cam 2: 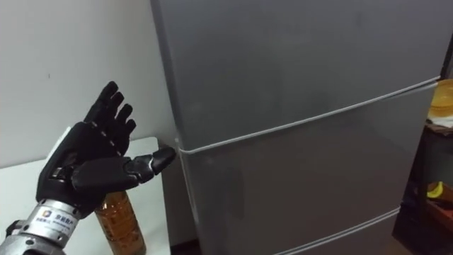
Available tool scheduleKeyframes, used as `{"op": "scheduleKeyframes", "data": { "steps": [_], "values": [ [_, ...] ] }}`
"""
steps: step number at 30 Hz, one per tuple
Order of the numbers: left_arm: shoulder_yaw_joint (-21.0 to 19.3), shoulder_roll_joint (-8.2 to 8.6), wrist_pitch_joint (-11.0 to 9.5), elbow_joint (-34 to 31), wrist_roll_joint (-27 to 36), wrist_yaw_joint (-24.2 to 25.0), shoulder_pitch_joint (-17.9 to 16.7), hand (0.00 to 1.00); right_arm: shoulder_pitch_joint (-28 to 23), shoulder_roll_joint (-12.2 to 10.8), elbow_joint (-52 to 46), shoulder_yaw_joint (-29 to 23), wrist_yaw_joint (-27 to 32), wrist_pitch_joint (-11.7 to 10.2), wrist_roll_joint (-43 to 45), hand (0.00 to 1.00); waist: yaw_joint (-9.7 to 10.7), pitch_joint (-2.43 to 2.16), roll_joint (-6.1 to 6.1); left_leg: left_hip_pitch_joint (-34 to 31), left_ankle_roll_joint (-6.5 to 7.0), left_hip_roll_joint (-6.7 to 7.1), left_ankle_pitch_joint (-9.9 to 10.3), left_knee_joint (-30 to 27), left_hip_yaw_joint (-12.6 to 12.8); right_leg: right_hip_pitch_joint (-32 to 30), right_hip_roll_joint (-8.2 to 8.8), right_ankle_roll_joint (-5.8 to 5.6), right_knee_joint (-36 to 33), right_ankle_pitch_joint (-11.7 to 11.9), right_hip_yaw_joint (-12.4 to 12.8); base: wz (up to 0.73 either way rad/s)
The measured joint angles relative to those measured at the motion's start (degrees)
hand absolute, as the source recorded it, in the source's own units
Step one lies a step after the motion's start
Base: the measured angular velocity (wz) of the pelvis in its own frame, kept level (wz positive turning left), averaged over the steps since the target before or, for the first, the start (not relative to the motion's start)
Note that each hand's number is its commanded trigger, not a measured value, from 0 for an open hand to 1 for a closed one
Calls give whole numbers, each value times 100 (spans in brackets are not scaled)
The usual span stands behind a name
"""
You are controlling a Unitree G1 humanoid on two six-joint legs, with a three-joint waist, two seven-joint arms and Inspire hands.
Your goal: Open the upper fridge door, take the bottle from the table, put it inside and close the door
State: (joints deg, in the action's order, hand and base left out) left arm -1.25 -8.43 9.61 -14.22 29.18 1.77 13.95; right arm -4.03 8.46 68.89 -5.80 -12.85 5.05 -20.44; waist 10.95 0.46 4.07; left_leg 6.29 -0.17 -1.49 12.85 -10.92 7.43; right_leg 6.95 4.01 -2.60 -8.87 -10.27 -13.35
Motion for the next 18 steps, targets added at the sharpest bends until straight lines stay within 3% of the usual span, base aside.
{"op": "scheduleKeyframes", "data": {
  "steps": [2,6,18],
  "values": [
    [37,0,7,0,0,20,193,0,6,16,16,-2,-1,2,21,0,2,31,5,-4,0,0,0,0,6,-3,0,0,0,0,-2,0],
    [150,-1,6,-3,4,131,479,0,18,36,16,-3,9,2,15,0,6,25,26,11,0,0,0,0,28,-3,0,0,10,0,41,-5],
    [501,-3,7,-11,7,360,534,0,48,42,50,5,15,-6,-7,0,32,19,33,27,0,0,0,5,40,-5,-1,0,16,0,50,0]
  ]
}}
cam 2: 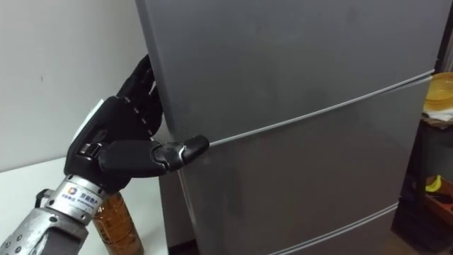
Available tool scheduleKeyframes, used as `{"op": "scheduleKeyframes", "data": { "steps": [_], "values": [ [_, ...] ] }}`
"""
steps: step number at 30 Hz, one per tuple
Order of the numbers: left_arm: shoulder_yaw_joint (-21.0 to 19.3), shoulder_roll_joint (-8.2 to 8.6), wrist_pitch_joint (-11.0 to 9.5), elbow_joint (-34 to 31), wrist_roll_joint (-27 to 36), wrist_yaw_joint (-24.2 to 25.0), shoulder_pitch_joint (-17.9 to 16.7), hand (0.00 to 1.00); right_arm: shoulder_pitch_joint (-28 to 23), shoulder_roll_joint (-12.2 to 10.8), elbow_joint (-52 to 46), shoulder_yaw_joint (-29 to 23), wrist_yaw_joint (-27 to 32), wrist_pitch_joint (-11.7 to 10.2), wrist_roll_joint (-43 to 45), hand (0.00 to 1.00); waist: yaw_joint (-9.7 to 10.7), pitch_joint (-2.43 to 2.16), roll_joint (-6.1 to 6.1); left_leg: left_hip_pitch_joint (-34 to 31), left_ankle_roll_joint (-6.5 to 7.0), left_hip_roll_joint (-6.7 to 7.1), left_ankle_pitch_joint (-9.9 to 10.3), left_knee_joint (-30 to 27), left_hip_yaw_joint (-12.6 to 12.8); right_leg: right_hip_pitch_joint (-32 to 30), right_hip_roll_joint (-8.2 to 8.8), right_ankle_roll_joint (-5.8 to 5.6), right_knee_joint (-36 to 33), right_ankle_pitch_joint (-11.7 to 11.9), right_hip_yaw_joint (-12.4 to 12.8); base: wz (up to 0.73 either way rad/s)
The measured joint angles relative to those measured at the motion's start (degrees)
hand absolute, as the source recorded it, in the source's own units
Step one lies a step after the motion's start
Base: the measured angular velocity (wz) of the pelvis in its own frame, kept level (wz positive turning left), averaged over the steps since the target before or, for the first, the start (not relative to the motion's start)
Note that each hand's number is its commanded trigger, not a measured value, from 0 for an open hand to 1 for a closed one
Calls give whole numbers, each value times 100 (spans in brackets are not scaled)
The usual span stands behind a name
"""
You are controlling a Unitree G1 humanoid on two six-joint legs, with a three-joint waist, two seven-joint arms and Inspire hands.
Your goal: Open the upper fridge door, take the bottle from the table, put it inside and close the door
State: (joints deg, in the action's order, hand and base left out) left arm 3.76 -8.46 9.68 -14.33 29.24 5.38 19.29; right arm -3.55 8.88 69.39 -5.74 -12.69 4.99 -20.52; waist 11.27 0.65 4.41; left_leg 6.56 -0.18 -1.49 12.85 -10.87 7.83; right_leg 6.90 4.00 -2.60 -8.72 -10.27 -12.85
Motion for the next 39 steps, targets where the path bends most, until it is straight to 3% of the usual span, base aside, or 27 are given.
{"op": "scheduleKeyframes", "data": {
  "steps": [14,15,18,19,28,30,31,39],
  "values": [
    [173,-6,-1,-17,-3,37,0,0,55,-1,-15,237,108,-7,-75,0,101,-19,-56,-29,0,0,-1,0,-2,0,3,0,-17,0,-34,0],
    [186,-6,-1,-17,-3,37,0,38,54,-6,-15,245,126,-11,-76,0,101,-20,-66,-29,0,0,-1,0,-2,2,4,0,-17,0,-41,0],
    [227,-7,-2,-25,-5,37,0,92,54,-5,-8,277,142,-15,-128,0,112,-32,-82,-82,0,0,0,-18,-14,3,9,-1,-13,0,-76,4],
    [239,-8,-2,-32,-5,37,0,100,54,-6,-7,286,146,-15,-159,0,116,-32,-86,-99,0,1,0,-40,-16,1,12,-1,-11,1,-91,12],
    [245,-5,-27,-103,6,39,-44,100,140,1,183,342,158,-58,-186,0,92,-33,-90,-113,0,0,-1,-57,-22,8,17,-2,2,0,-141,4],
    [283,38,-30,-137,-76,10,-73,92,188,6,224,400,160,-63,-185,0,87,-29,-95,-103,0,-1,-1,-55,-22,21,16,-1,-2,0,-143,0],
    [286,29,-30,-137,-107,8,-73,83,191,11,230,421,160,-66,-184,0,94,-28,-96,-99,0,-2,-1,-55,-22,28,16,-1,-2,0,-143,0],
    [325,-12,-106,-145,-187,8,-73,73,221,22,280,450,166,-69,-185,0,98,-25,-95,-103,0,0,-1,-56,-21,48,17,-2,4,0,-144,0]
  ]
}}
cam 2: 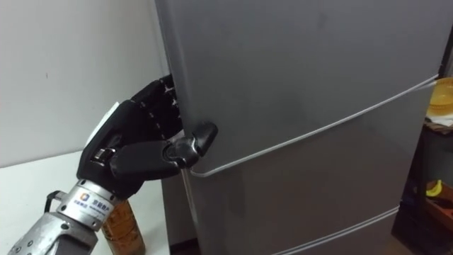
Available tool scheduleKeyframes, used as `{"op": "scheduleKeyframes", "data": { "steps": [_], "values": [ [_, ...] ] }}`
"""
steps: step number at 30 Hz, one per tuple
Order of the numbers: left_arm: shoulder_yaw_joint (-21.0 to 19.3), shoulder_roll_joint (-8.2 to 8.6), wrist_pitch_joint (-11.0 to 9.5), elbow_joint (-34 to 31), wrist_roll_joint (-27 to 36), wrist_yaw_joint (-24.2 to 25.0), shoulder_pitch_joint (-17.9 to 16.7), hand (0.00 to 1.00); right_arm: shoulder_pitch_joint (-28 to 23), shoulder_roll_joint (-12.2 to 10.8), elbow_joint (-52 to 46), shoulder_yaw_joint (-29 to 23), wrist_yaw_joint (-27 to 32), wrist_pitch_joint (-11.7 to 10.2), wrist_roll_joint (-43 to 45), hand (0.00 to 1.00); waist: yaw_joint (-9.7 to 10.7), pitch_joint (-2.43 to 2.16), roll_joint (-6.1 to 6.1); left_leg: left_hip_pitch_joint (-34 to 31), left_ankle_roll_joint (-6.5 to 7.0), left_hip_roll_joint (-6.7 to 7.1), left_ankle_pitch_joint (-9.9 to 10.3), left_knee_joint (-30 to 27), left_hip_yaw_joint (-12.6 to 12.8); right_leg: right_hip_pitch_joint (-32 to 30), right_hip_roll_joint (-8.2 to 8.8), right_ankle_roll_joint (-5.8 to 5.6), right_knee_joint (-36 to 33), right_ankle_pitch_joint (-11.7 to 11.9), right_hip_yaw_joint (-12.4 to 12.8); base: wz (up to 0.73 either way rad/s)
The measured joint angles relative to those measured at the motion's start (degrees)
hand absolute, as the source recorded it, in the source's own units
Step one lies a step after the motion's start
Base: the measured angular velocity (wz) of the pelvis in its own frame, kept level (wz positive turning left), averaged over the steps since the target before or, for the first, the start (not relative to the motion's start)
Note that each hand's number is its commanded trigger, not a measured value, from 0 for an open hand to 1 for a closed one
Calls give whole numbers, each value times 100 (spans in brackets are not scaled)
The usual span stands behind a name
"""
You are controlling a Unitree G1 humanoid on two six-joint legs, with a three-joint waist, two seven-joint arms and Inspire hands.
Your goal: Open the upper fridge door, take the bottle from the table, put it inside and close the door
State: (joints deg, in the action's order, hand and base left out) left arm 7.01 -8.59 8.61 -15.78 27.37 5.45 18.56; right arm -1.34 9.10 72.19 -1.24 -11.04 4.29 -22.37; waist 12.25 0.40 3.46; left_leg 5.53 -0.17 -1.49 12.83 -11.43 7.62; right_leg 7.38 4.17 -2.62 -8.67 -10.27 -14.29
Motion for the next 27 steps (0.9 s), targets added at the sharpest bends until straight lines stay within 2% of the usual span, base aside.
{"op": "scheduleKeyframes", "data": {
  "steps": [2,3,6,7,8,16,20,21,27],
  "values": [
    [-4,13,-2,1,0,0,0,65,14,4,25,-1,-2,-4,-1,0,9,6,4,-1,0,0,0,3,0,6,0,0,2,0,1,0],
    [-2,13,-35,1,-1,0,0,65,18,6,39,0,-4,-12,-3,0,18,8,15,0,0,0,0,3,1,6,0,0,3,0,3,0],
    [2,17,-56,1,1,0,-1,35,46,12,98,0,-5,-70,-11,0,18,14,34,-2,0,0,0,3,1,0,0,-1,3,-1,2,0],
    [7,17,-63,0,2,0,0,8,47,13,109,0,-5,-73,-11,0,19,14,37,-2,0,0,0,3,1,-1,0,-1,3,-1,3,0],
    [21,15,-95,0,7,0,-1,0,48,17,124,0,-8,-76,-12,0,15,16,44,-3,0,0,0,3,2,-4,0,-2,3,-1,5,0],
    [216,-49,-172,-17,117,63,-39,0,56,21,143,9,-47,-120,-12,0,4,18,45,8,0,-1,0,4,2,-3,0,-1,-1,-1,1,0],
    [243,-237,-172,-140,56,196,-65,0,64,31,166,3,-98,-118,-11,0,3,13,52,10,0,-1,0,4,2,-41,0,0,-1,0,0,0],
    [259,-271,-172,-166,28,222,-65,0,66,33,165,6,-110,-118,-11,0,3,-5,80,10,0,-1,0,2,2,-43,1,-1,0,1,-1,0],
    [344,-328,-170,-315,-210,235,-88,0,73,60,167,27,-131,-119,-12,0,-11,-20,113,11,0,0,0,-2,-6,7,2,-1,-1,2,-12,0]
  ]
}}
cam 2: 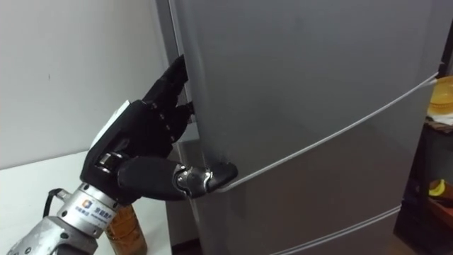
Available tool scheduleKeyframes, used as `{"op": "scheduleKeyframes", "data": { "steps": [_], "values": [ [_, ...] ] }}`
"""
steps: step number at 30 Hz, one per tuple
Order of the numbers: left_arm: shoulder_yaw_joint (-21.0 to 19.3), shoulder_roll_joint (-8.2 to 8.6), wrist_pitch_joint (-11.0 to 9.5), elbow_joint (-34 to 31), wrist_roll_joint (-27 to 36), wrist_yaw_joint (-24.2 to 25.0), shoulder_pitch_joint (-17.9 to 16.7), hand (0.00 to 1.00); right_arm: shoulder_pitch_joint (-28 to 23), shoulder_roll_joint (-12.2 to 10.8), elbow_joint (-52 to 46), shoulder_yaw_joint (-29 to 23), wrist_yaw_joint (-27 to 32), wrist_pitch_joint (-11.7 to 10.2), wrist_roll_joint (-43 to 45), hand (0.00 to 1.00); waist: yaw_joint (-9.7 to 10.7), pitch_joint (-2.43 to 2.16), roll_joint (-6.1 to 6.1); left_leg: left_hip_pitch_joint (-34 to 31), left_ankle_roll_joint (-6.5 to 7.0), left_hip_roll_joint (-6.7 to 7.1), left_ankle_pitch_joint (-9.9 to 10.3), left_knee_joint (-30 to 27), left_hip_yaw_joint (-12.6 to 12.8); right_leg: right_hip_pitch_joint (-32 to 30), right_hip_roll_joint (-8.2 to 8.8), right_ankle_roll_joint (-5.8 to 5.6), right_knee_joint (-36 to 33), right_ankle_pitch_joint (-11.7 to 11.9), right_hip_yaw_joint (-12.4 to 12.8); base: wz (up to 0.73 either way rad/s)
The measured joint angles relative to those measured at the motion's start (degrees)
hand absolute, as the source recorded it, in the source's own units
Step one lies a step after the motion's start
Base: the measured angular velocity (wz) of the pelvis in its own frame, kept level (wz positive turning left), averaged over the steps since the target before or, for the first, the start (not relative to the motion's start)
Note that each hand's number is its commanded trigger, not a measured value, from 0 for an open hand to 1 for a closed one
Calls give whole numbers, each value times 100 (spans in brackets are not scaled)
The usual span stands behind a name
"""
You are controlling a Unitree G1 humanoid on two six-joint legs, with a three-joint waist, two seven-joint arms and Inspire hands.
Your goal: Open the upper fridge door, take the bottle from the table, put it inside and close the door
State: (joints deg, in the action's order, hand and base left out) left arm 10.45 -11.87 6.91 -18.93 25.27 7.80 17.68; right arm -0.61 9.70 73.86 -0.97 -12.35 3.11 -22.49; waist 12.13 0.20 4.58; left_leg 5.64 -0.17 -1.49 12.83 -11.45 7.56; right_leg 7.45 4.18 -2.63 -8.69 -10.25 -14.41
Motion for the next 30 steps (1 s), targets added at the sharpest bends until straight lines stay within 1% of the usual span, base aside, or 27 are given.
{"op": "scheduleKeyframes", "data": {
  "steps": [2,4,11,15,21,25,30],
  "values": [
    [41,-37,0,-36,4,1,0,0,14,26,0,111,1,-3,0,0,-2,5,12,2,0,1,0,0,-2,4,1,-2,2,1,-4,0],
    [50,-37,0,-63,4,1,0,0,32,55,0,190,1,-6,-3,0,-4,11,30,-6,0,1,0,0,-2,-4,1,-2,2,4,-6,0],
    [101,-39,0,-112,4,34,-16,0,45,110,6,226,-37,-3,-18,0,-27,11,56,-11,1,1,1,8,1,-42,1,-2,6,4,-13,0],
    [117,-38,-1,-112,28,71,-27,0,48,143,4,418,-37,-2,-176,0,-50,15,51,-7,1,2,1,6,10,-29,3,-3,4,5,-12,0],
    [165,-37,0,-110,110,141,-28,0,-1,155,-4,492,-31,2,-437,0,-88,39,16,-8,1,2,0,4,14,24,3,-4,3,6,-3,0],
    [218,-36,0,-110,109,199,-28,0,-1,163,-9,533,-31,4,-442,0,-104,41,13,-5,1,2,1,0,11,36,3,-4,4,6,-9,0],
    [260,104,-1,-110,107,371,-29,0,-6,154,-9,535,-35,-1,-438,0,-110,45,-5,-16,1,4,0,-8,7,40,9,-5,4,6,-52,3]
  ]
}}
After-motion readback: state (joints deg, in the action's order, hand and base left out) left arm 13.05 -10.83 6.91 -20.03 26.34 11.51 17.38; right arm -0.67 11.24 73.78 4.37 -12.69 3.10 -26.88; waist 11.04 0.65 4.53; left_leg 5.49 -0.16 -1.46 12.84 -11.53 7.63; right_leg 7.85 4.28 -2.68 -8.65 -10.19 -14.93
